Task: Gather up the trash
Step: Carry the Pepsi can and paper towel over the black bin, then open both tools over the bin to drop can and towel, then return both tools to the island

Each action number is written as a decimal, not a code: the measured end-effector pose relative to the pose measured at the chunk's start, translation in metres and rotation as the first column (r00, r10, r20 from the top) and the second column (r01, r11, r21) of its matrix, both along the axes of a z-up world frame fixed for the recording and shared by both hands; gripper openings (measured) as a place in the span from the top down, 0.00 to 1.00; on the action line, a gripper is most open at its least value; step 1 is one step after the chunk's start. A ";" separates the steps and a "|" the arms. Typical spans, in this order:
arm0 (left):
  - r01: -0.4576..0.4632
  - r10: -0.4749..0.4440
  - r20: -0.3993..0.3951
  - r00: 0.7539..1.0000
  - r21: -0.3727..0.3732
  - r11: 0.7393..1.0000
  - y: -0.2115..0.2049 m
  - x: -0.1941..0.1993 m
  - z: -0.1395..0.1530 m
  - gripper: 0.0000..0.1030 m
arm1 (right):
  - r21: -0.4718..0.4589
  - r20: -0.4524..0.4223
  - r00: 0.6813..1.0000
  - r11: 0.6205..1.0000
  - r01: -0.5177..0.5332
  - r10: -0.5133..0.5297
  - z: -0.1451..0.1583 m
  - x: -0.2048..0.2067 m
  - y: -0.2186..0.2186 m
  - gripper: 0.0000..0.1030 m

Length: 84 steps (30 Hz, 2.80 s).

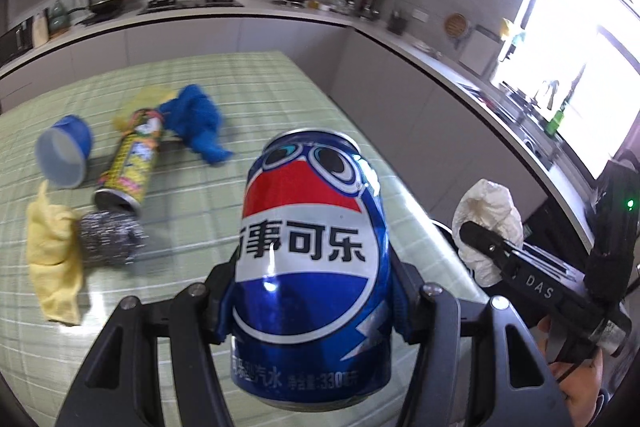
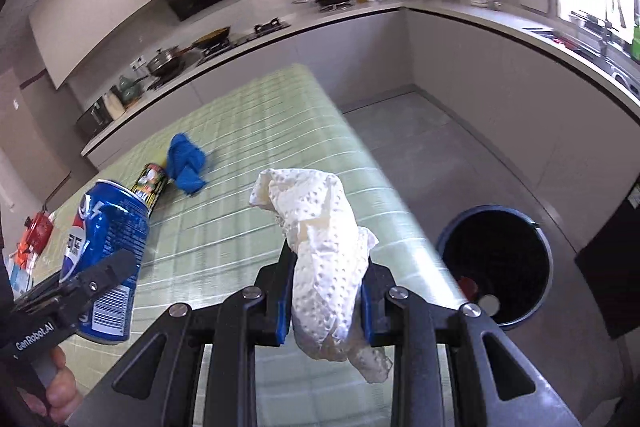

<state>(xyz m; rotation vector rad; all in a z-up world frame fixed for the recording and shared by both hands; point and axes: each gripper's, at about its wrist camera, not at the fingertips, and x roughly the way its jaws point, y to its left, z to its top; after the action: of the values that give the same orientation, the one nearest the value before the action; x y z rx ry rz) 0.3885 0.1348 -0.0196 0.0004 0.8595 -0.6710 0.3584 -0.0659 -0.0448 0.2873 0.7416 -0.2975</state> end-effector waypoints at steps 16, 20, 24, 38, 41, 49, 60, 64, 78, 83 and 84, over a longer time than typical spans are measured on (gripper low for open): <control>0.009 -0.009 -0.029 1.000 0.018 1.000 -0.176 -0.038 -0.011 0.41 | 0.018 -0.007 1.000 1.000 0.002 -0.001 0.005 -0.038 -0.186 0.72; 0.033 -0.031 -0.063 0.998 0.031 0.999 -0.226 -0.045 -0.023 0.41 | 0.036 -0.041 0.999 0.999 0.011 -0.009 -0.006 -0.043 -0.235 0.72; 0.054 -0.046 -0.106 0.993 0.072 0.996 -0.265 -0.048 -0.044 0.41 | 0.067 -0.101 0.995 0.997 0.022 -0.015 -0.033 -0.044 -0.271 0.72; 0.086 -0.003 -0.284 0.959 0.279 0.957 -0.329 -0.042 -0.123 0.40 | 0.181 -0.246 0.968 0.983 0.001 0.045 -0.132 -0.021 -0.329 0.72; 0.072 0.032 -0.313 0.949 0.315 0.946 -0.332 -0.037 -0.130 0.40 | 0.210 -0.264 0.962 0.978 -0.006 0.062 -0.147 -0.012 -0.337 0.72; 0.054 0.046 -0.300 0.953 0.319 0.946 -0.351 -0.032 -0.118 0.25 | 0.222 -0.275 0.961 0.975 0.024 0.039 -0.153 -0.002 -0.353 0.39; -0.045 0.077 -0.159 0.984 0.195 0.980 -0.306 -0.040 -0.035 0.25 | 0.177 -0.151 0.989 0.983 0.037 -0.010 -0.080 -0.011 -0.329 0.39; -0.092 0.112 -0.107 0.988 0.179 0.980 -0.263 -0.046 -0.009 0.25 | 0.144 -0.102 0.995 0.990 -0.004 0.019 -0.048 -0.008 -0.286 0.39; -0.289 0.297 -0.042 0.954 0.140 0.947 -0.053 -0.034 0.011 0.25 | 0.094 -0.040 0.978 0.976 -0.198 0.203 -0.007 0.031 -0.072 0.36; -0.354 0.361 -0.025 0.932 0.143 0.924 0.009 -0.022 0.010 0.25 | 0.083 -0.030 0.967 0.965 -0.251 0.254 -0.013 0.050 0.010 0.32; -0.373 0.381 -0.024 0.924 0.148 0.916 0.024 -0.019 0.008 0.25 | 0.083 -0.033 0.963 0.961 -0.264 0.268 -0.016 0.054 0.024 0.32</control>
<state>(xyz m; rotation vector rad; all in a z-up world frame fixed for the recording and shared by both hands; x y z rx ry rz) 0.3691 0.1588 -0.0117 -0.0554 0.9242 -0.2470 0.4123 -0.0424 -0.0603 0.2521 0.8266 -0.0195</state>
